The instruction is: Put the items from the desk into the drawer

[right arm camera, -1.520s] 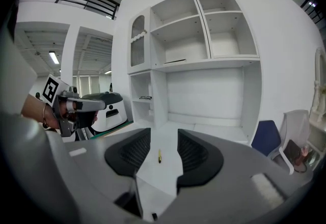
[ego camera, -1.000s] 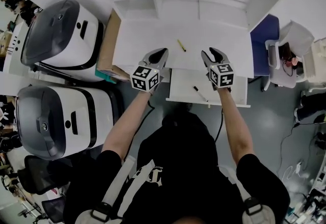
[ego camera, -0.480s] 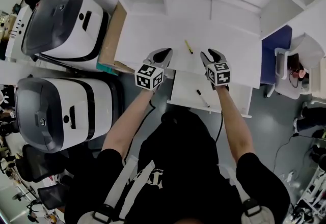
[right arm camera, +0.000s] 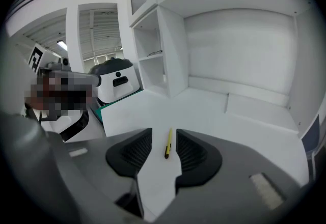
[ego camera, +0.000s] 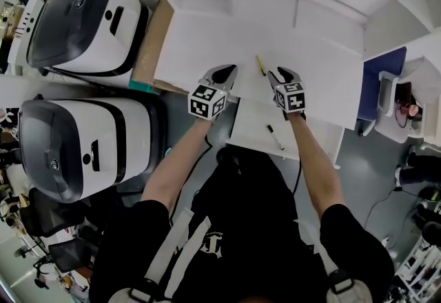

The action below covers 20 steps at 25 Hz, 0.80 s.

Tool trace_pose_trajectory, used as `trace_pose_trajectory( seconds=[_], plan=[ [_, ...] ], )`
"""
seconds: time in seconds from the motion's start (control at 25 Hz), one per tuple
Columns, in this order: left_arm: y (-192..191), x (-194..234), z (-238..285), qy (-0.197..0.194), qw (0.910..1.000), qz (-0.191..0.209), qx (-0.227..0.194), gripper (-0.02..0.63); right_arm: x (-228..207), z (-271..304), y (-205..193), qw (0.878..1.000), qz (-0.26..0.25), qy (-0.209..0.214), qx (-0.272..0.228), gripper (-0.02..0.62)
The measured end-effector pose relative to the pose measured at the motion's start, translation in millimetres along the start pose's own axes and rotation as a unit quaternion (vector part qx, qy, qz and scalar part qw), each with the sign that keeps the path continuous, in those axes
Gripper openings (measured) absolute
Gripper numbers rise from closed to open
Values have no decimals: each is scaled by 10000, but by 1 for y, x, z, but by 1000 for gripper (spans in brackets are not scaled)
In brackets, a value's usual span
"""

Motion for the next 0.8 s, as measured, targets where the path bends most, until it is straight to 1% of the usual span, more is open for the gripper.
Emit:
trace_pose_trajectory(
  seconds=[0.2,0.44,0.8],
  plan=[
    [-13,8,17,67,9999,-43,125,5,-9,28,-10,9997,32,89,234,149],
    [-28,15,31,133,9995,-116,251,5,-17,58,-33,9977,39,190,645,149],
    [-39,27,42,255,9988,-243,350,5,-21,89,-54,9941,37,298,1042,143]
  ],
)
Point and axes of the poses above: the fingertips, and each gripper's own axes: z forward along the fingers, x to its left, y out of its top, the point moved 2 cm from there along -z, backward along the fingers, and after that the axes turned 10 degrees about y, right-handed, at the moved point
